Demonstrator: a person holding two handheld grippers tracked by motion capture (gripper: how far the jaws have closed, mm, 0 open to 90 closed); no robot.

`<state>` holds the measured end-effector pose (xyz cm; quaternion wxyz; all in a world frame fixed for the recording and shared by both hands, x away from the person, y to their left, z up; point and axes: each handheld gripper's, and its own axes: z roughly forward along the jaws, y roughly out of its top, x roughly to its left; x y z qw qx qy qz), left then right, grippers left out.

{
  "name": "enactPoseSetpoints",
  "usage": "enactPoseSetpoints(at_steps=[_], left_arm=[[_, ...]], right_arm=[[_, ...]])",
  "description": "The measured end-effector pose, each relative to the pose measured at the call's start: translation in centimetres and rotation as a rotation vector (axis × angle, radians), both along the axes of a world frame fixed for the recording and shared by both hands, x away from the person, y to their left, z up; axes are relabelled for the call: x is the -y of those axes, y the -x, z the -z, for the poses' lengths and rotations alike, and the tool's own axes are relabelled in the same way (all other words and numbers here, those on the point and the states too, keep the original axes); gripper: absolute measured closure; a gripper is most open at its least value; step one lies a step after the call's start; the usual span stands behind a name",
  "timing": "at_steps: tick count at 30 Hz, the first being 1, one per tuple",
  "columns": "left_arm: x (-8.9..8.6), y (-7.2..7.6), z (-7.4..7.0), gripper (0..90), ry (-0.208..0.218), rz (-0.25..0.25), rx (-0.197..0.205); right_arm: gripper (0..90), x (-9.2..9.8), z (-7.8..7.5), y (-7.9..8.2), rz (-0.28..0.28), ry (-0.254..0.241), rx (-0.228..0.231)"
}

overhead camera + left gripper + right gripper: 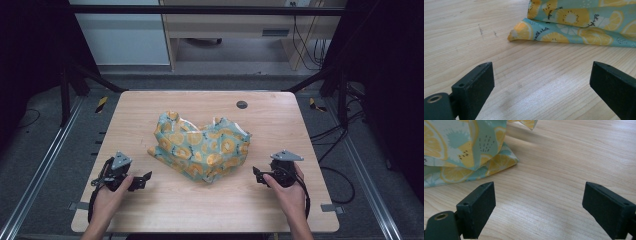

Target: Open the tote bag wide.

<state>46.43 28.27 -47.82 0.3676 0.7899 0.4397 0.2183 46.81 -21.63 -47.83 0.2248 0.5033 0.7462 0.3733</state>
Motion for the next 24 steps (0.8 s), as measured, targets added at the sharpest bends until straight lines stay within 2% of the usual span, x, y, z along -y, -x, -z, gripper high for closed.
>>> enactPoseSetpoints(at_steps=[3, 5, 6, 7, 8, 9, 12, 13, 14, 16, 18, 19, 20, 23, 24], left_arm=[[0.1, 0.1, 0.0, 5.2, -0.002, 0.002, 0.002], [0.2, 0.2, 0.0, 5.2, 0.003, 0.002, -0.003], [0.2, 0.3, 0.0, 5.2, 0.008, 0.001, -0.003], [0.3, 0.4, 0.0, 5.2, -0.002, 0.008, -0.009], [0.3, 0.4, 0.0, 5.2, -0.002, 0.008, -0.009], [0.3, 0.4, 0.0, 5.2, -0.007, 0.011, -0.006], [0.4, 0.5, 0.1, 5.2, -0.006, 0.011, -0.009], [0.4, 0.5, 0.1, 5.2, -0.006, 0.011, -0.009], [0.4, 0.5, 0.0, 5.2, -0.012, 0.014, -0.005], [0.4, 0.6, -0.1, 5.2, -0.011, 0.012, 0.002], [0.5, 0.7, -0.1, 5.2, -0.018, 0.014, 0.009], [0.5, 0.7, -0.1, 5.2, -0.018, 0.014, 0.009], [0.7, 0.7, -0.2, 5.2, -0.015, 0.015, 0.01], [0.8, 0.7, -0.2, 5.2, -0.026, 0.023, 0.015], [0.8, 0.6, -0.2, 5.2, -0.027, 0.028, 0.016]], right_arm=[[12.0, -0.1, -0.2, 0.1, -0.007, -0.012, 0.001], [13.1, -0.4, -1.2, 0.0, -0.016, -0.011, 0.016], [13.1, -0.4, -1.2, 0.0, -0.016, -0.011, 0.016], [14.4, -0.7, -2.6, 0.0, -0.028, -0.016, 0.038], [14.4, -0.7, -2.6, 0.0, -0.028, -0.016, 0.038], [15.6, -1.2, -4.5, -0.1, -0.056, 0.006, 0.063], [16.4, -2.0, -7.4, -0.6, -0.089, 0.025, 0.08], [16.4, -2.0, -7.4, -0.6, -0.089, 0.025, 0.08], [17.8, -2.7, -9.4, -1.1, -0.117, 0.042, 0.095], [18.3, -3.3, -11.1, -1.9, -0.146, 0.042, 0.1], [18.5, -4.1, -12.6, -2.8, -0.173, 0.055, 0.094], [18.5, -4.1, -12.6, -2.8, -0.173, 0.055, 0.094], [18.7, -5.0, -13.9, -3.8, -0.196, 0.07, 0.096], [18.8, -5.8, -14.8, -4.6, -0.21, 0.062, 0.087], [18.8, -7.1, -15.4, -5.9, -0.231, 0.077, 0.071]])
